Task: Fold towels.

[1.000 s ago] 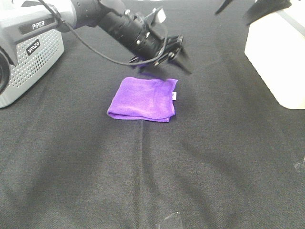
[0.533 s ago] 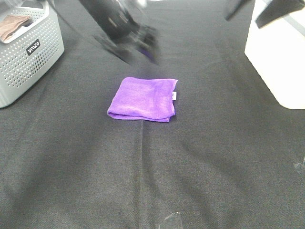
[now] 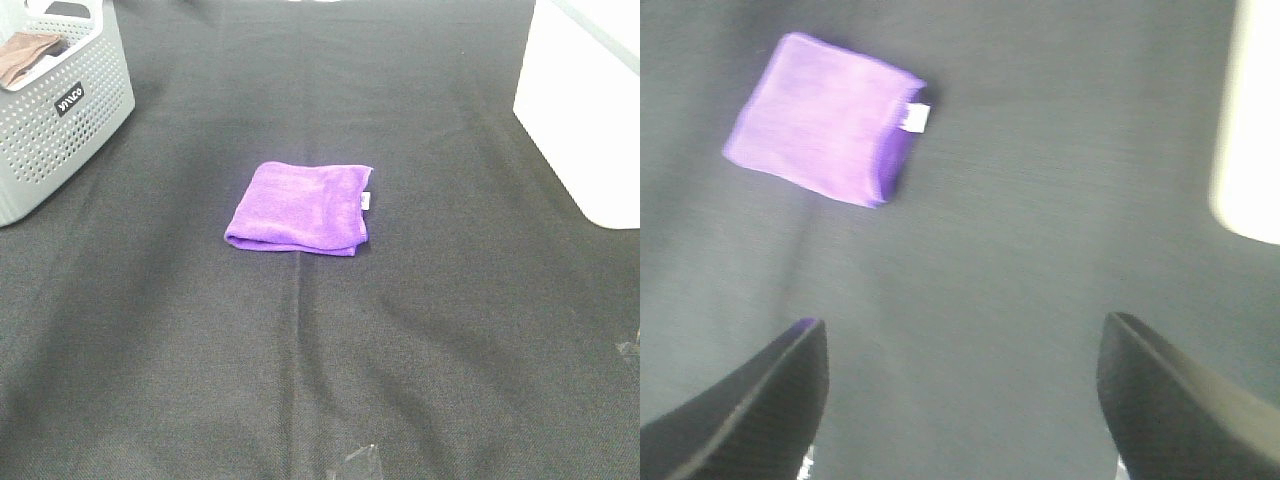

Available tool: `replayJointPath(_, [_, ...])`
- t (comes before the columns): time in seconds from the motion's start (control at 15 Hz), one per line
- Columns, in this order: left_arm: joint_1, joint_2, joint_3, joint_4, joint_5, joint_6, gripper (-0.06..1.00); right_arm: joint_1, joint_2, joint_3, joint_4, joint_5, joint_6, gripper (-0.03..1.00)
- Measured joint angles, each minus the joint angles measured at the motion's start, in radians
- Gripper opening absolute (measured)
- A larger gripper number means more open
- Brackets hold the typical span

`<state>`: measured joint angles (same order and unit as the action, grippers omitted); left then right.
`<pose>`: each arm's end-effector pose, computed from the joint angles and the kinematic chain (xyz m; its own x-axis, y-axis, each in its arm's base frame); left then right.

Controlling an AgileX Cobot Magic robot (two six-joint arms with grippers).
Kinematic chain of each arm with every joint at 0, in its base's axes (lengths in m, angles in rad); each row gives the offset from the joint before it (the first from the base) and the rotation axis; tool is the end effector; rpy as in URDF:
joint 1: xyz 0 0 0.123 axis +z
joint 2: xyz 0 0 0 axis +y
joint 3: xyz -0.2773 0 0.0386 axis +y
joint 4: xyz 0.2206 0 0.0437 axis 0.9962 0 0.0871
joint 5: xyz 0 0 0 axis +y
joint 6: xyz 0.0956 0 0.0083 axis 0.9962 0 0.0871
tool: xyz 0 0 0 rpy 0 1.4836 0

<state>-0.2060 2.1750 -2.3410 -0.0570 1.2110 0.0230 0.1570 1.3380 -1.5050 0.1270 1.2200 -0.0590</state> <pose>0.4441 -0.0980 0.3304 -0.7996 0.1701 -0.5759 0.2366 0.9707 -0.0419 0.2335 0.0485 0.4032 -0.8075 -0.1431 -0.5723 -0.2346 0.9680 0.0890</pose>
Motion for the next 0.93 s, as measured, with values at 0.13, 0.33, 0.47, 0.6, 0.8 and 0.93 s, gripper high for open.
replayJointPath(0.13, [0.103, -0.172, 0.187, 0.017, 0.000, 0.003, 0.75, 0.000, -0.164, 0.105, -0.028, 0.000, 0.019, 0.72])
replayJointPath(0.33, [0.188, -0.571, 0.642, 0.016, -0.002, 0.029, 0.75, 0.000, -0.466, 0.297, -0.038, 0.000, 0.031, 0.75])
replayJointPath(0.47, [0.191, -0.839, 0.915, 0.015, -0.018, 0.029, 0.75, 0.000, -0.645, 0.402, -0.038, 0.001, 0.031, 0.75])
replayJointPath(0.6, [0.191, -1.124, 1.154, 0.015, -0.038, 0.029, 0.75, 0.000, -0.840, 0.501, -0.043, 0.002, 0.031, 0.75])
replayJointPath(0.8, [0.191, -1.491, 1.435, 0.016, -0.047, 0.029, 0.75, 0.000, -1.043, 0.656, -0.045, 0.002, 0.031, 0.75])
replayJointPath(0.93, [0.191, -1.666, 1.539, 0.017, -0.047, 0.037, 0.75, 0.000, -1.160, 0.760, -0.047, 0.003, 0.019, 0.75])
